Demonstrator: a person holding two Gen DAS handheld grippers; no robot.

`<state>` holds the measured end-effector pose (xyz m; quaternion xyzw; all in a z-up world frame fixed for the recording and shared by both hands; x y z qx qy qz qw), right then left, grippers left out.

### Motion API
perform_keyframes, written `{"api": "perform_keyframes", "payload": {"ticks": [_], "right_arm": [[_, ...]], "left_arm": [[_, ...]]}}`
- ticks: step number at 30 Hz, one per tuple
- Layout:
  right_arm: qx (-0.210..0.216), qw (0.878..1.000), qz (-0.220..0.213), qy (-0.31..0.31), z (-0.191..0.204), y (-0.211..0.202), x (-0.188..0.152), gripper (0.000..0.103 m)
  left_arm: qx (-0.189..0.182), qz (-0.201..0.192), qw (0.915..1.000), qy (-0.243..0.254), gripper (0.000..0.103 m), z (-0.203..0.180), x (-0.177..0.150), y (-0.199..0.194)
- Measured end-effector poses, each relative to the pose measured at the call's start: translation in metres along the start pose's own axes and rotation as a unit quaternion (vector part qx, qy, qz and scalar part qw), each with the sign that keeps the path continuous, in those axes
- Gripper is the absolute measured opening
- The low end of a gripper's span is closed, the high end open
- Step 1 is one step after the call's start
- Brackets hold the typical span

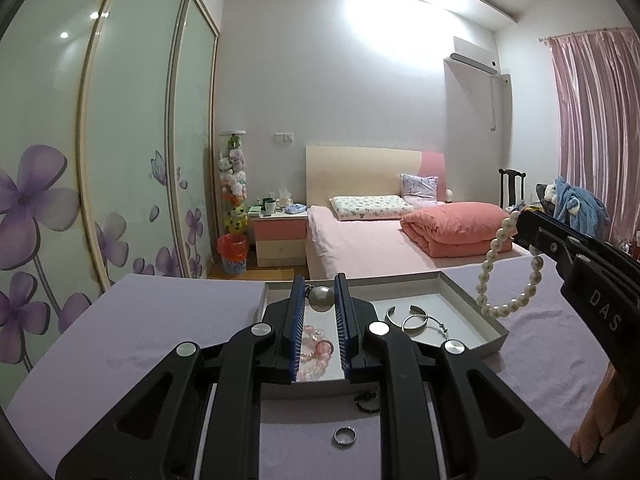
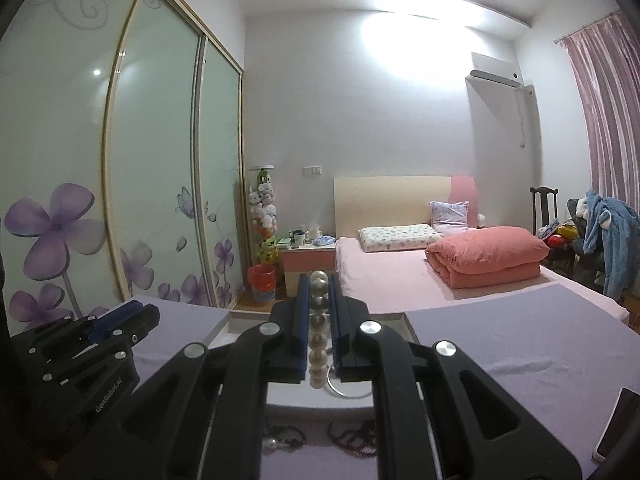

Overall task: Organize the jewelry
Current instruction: 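Lift the earring with the left tool while the right tool lifts the pearl bracelet over the tray, then lower both pieces into the grey tray, open both tools and withdraw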

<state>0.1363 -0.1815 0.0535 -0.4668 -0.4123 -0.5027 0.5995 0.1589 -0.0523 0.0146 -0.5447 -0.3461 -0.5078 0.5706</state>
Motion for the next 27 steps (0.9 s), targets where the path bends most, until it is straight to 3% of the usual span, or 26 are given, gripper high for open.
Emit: {"api": "perform_keyframes", "payload": {"ticks": [18, 27], "right_arm": [[-0.013, 0.999, 0.040, 0.002, -0.014, 0.074, -0.009, 0.010], [-0.014, 0.994, 0.105, 0.041, -0.035, 0.134, -0.025, 0.010]], "left_arm": [[-0.030, 0.054, 0.9978, -0.023, 0.016, 0.003, -0.007, 0.064], [-0.043, 0.084, 0.9953, -0.023, 0.016, 0.001, -0.015, 0.101]]}}
Point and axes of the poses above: each gripper's, at about its wrist camera, not at the fingertips, and y roughly the way its jaws point, z to its left, x to its top, the point moved 5 cm from there along y, roughly the way its jaws point, and after that the axes turned 9 degrees about y, right-handed, at the moved point
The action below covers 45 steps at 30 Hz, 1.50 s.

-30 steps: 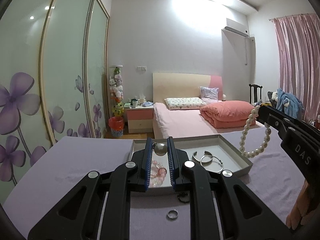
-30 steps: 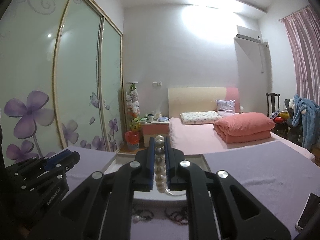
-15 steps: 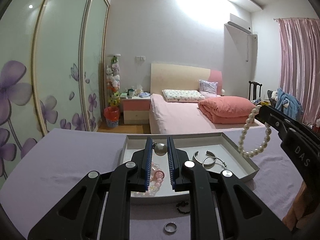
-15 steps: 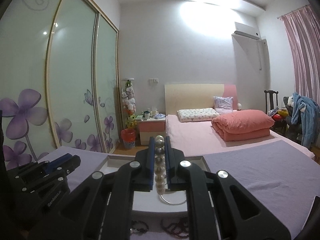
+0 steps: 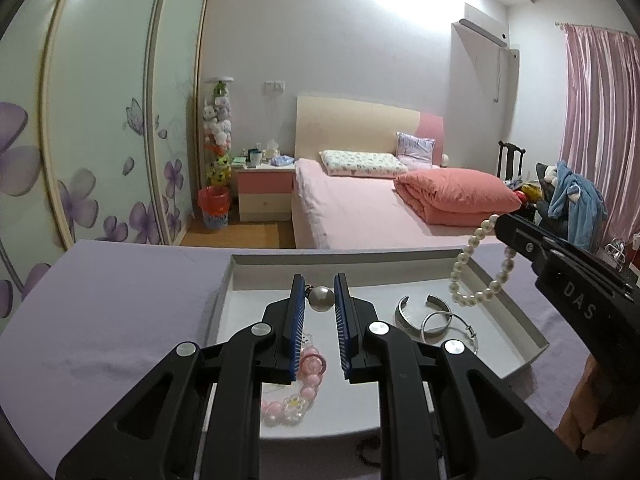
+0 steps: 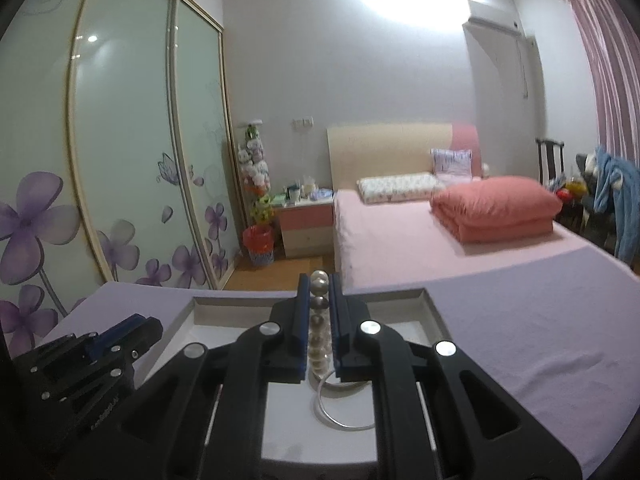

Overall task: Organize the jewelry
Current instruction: 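Lower both pieces into the grey tray, open both tools and withdraw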

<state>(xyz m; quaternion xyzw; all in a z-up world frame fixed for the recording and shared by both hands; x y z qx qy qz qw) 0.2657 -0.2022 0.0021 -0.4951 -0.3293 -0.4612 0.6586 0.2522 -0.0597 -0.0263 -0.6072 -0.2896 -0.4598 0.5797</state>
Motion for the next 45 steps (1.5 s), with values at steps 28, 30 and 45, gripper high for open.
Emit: {"api": "perform_keyframes", "payload": {"ticks": [28, 30, 45], "right_arm": [[-0.019, 0.997, 0.063, 0.042, -0.051, -0.025, -0.020, 0.044], [-0.023, 0.996, 0.078, 0.041, -0.059, -0.032, -0.025, 0.044], [-0.020, 0.968, 0.246, -0.035, -0.051, -0.032, -0.112, 0.074]], "left_arm": [[-0.010, 0.031, 0.9986, -0.043, 0.039, 0.038, -0.013, -0.026], [-0.011, 0.036, 0.9985, -0.039, 0.042, 0.041, -0.018, -0.033], [-0.030, 0.097, 0.9948, -0.009, 0.068, 0.044, -0.069, -0.056]]}}
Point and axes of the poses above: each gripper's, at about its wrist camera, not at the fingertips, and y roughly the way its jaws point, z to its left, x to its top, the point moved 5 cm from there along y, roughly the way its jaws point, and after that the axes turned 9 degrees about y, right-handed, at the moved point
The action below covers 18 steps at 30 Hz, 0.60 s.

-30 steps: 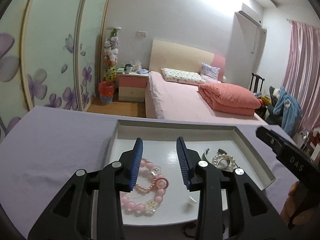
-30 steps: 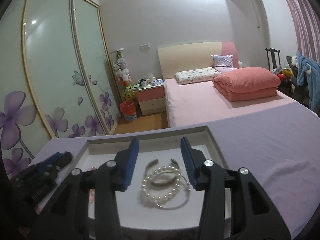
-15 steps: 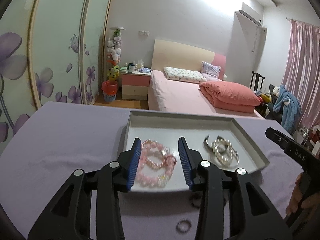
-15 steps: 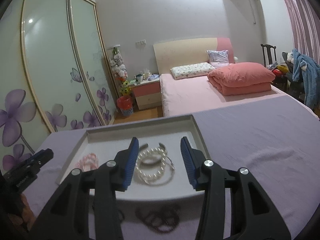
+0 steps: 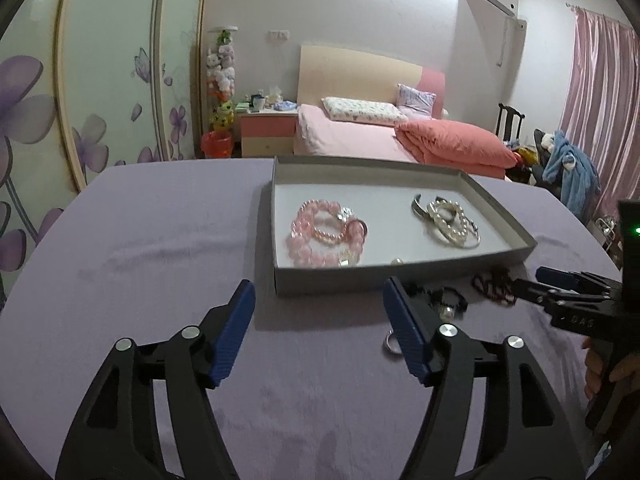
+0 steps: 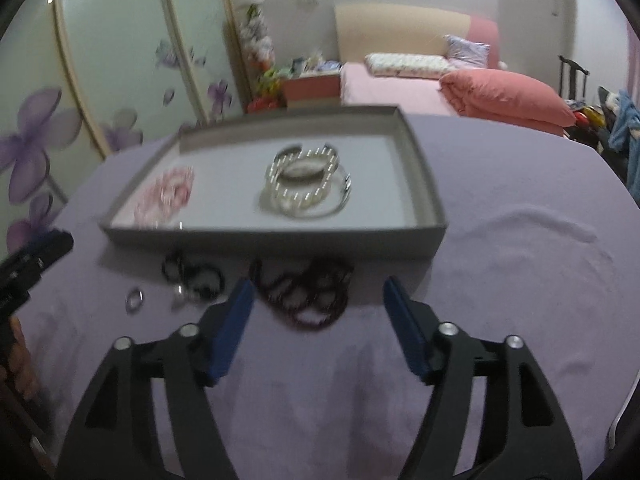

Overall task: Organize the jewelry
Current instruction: 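Lower both pieces into the grey tray, open both tools and withdraw, then grasp the silver ring with the left tool while the right tool grasps the dark red beaded necklace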

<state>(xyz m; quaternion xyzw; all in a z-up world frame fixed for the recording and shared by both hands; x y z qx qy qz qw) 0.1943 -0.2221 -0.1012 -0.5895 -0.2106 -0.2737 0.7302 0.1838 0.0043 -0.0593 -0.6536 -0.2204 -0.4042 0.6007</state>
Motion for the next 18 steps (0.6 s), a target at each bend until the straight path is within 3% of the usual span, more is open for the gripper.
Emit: {"api": "perform_keyframes", "payload": {"ticks": [2, 8, 14, 17, 18], "right_arm": [[-0.007, 1.000, 0.015, -0.015, 0.006, 0.008, -0.004, 0.079], [-0.033, 0.998, 0.032, -0.031, 0.011, 0.029, -0.007, 0.082], [-0.037, 0.998, 0.032, -0.032, 0.012, 0.033, 0.000, 0.080], [-0.036, 0.999, 0.025, -0.031, 0.011, 0.031, 0.003, 0.059], [-0.037, 0.999, 0.022, -0.032, 0.011, 0.030, 0.003, 0.046]], "left_arm": [[-0.001, 0.003, 1.0000, 0.006, 0.069, -0.003, -0.004, 0.000], [-0.003, 0.011, 0.9998, 0.017, 0.069, -0.009, -0.013, 0.000], [-0.007, 0.018, 0.9995, 0.024, 0.069, -0.013, -0.017, 0.000], [-0.010, 0.021, 0.9993, 0.029, 0.069, -0.017, -0.019, 0.000], [-0.011, 0.022, 0.9992, 0.031, 0.069, -0.018, -0.019, 0.000]]}}
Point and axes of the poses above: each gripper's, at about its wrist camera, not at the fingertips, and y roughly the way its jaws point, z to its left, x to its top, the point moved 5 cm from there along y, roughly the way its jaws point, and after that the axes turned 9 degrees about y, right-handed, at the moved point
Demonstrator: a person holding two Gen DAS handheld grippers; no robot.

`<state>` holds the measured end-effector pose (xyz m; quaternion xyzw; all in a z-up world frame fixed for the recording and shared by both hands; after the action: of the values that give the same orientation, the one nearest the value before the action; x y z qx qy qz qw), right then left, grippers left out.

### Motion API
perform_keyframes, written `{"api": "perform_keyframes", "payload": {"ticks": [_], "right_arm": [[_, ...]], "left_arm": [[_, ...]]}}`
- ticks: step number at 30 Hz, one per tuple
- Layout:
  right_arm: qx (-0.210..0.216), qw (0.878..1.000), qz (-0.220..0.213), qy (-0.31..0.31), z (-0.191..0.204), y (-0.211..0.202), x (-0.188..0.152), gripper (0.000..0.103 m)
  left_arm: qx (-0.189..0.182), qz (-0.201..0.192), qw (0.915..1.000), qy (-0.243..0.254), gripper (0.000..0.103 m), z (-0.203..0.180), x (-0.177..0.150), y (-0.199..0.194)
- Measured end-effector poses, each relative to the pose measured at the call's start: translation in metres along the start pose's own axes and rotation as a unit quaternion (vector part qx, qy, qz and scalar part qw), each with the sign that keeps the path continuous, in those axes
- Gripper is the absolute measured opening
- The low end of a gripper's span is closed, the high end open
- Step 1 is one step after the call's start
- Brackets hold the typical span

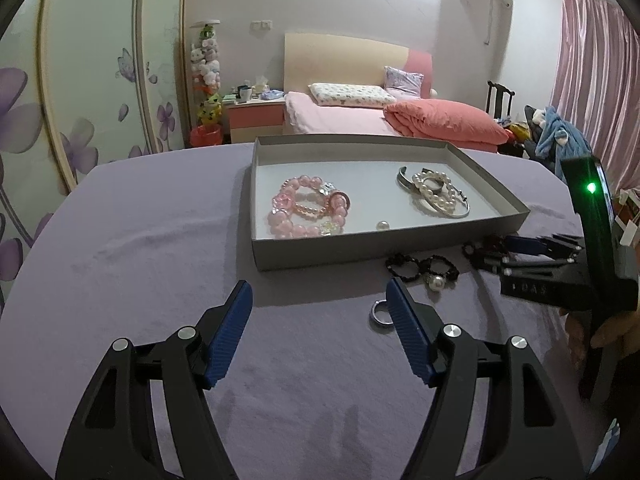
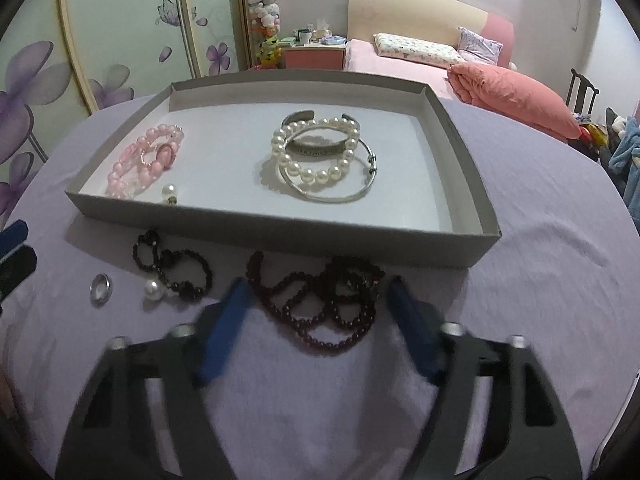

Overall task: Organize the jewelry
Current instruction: 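Grasp the silver ring with the left tool while the right tool grasps the dark red beaded necklace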

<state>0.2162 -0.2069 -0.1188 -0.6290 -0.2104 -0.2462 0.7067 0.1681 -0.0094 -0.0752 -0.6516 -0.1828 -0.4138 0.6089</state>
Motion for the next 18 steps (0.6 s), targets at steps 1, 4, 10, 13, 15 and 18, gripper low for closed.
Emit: {"api": "perform_keyframes", "payload": {"ticks": [1, 4, 10, 13, 15, 18], "right_arm": [[-0.001, 1.000, -0.001, 0.000, 0.000, -0.001, 0.000, 0.032], [0.007, 1.000, -0.004, -0.001, -0.001, -0.004, -0.002, 0.013], [0.011, 1.000, -0.001, 0.023, -0.010, -0.017, -0.015, 0.010], [0.017, 0.999, 0.003, 0.037, -0.014, -0.025, -0.025, 0.010], [0.018, 0.999, 0.002, 0.039, -0.015, -0.027, -0.029, 0.010], [0.016, 0.999, -0.004, 0.035, -0.014, -0.028, -0.032, 0.010]], "left_arm": [[-0.001, 0.002, 1.0000, 0.004, 0.069, -0.002, 0.000, 0.000], [-0.003, 0.006, 0.9999, 0.016, 0.069, -0.008, -0.001, 0.001], [-0.006, 0.022, 0.9987, 0.046, 0.068, -0.024, -0.005, 0.006], [-0.007, 0.036, 0.9978, 0.056, 0.066, -0.032, -0.006, 0.011], [-0.009, 0.043, 0.9974, 0.058, 0.065, -0.035, -0.007, 0.015], [-0.009, 0.060, 0.9961, 0.064, 0.062, -0.043, -0.008, 0.023]]}}
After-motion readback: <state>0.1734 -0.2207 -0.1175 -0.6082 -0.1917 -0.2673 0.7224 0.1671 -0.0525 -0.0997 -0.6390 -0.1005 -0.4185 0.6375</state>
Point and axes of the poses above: each gripper's, at about its wrist camera, not at the fingertips, and y roughly the way its jaws point, z to its left, x to its top, the point moved 5 cm from there along y, roughly the way its jaws point, and after that the axes turned 9 degrees about y, right-handed, at the moved point
